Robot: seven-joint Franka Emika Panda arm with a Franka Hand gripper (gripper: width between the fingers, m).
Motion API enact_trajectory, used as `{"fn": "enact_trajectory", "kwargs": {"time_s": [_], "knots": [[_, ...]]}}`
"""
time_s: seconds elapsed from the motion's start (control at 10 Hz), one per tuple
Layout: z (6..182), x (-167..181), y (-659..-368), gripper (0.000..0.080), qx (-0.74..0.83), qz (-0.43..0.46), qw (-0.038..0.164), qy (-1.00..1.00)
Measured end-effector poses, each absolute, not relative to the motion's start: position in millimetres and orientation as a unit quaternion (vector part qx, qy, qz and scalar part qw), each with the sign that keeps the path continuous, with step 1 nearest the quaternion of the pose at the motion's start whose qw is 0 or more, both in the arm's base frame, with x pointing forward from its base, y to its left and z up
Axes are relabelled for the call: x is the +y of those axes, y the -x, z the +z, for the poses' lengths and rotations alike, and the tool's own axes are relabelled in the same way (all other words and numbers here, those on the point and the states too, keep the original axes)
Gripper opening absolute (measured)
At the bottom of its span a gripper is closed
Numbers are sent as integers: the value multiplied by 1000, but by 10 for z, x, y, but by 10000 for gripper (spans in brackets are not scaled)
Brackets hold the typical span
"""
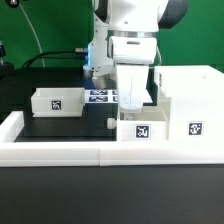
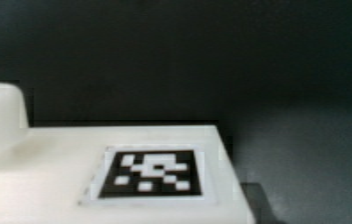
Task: Assemble drawer
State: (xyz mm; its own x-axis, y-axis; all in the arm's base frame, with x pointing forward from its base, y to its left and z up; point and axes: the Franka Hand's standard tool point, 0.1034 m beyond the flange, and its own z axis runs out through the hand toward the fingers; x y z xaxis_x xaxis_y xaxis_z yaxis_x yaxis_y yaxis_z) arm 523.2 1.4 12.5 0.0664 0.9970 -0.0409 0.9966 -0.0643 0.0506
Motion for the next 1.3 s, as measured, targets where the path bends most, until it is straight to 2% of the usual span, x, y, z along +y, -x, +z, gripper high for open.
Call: {"fn": "enact_trajectory", "kwargs": {"time_s": [1.3], "knots": [[132,1,-5258,44,690,0,40,-722]]}}
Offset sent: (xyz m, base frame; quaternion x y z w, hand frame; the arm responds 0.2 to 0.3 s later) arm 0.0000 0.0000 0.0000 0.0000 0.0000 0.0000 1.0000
